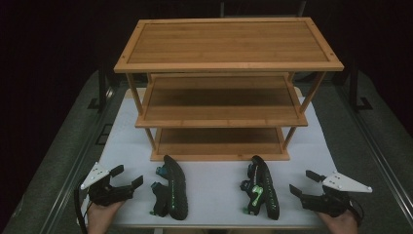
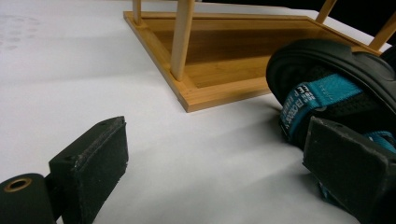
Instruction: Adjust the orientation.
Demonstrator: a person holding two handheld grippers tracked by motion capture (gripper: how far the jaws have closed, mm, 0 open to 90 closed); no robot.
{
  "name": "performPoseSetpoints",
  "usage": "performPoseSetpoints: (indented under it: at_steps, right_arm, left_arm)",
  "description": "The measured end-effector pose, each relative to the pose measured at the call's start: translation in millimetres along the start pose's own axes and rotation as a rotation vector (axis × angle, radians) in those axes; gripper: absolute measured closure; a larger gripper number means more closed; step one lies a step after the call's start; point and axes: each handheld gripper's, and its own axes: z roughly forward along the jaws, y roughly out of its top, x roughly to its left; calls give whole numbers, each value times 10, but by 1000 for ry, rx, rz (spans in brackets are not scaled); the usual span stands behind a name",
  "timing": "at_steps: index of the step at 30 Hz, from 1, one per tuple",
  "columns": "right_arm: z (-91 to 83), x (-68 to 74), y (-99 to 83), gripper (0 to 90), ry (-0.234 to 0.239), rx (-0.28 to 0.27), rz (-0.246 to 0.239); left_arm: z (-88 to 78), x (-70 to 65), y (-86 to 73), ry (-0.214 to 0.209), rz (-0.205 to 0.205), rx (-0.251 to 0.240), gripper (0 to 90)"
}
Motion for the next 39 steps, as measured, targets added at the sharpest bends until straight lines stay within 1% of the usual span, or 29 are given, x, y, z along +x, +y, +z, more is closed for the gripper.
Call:
performPoseSetpoints:
  at_steps: [2,4,6,10,13,18,23,28,34,37,38,39]
  right_arm:
    - [-6,-6,-4,193,0,1,1]
    - [-19,-2,-4,193,-4,-1,3]
    - [-34,11,-2,193,-8,-5,3]
    - [-29,31,24,193,-16,-6,-5]
    - [-6,48,26,193,-16,3,-11]
    - [6,53,29,193,-8,1,-7]
    - [-33,52,33,193,-7,-14,0]
    - [-49,74,50,193,-4,-25,-7]
    - [-23,83,52,201,1,-19,-9]
    - [-24,82,49,201,0,-18,-7]
    - [-23,82,48,201,0,-18,-8]
    - [-23,82,48,201,0,-18,-8]
  left_arm:
    - [0,2,-1,1,-1,0,62]
    - [-2,-1,-5,-6,-3,1,62]
    - [-7,-7,-5,-14,0,-4,62]
    - [-12,-3,-14,-23,8,4,62]
    - [-20,16,-17,-25,6,5,62]
    - [-12,36,-10,-20,3,3,62]
    - [-16,12,-9,-27,-2,-5,62]
    - [-26,-20,-6,-35,-3,-13,62]
    - [-9,-84,5,-72,2,-14,62]
    - [-1,-127,14,-106,-9,-27,63]
    - [0,-143,17,-118,-6,-30,69]
    - [0,-143,17,-118,-6,-30,71]
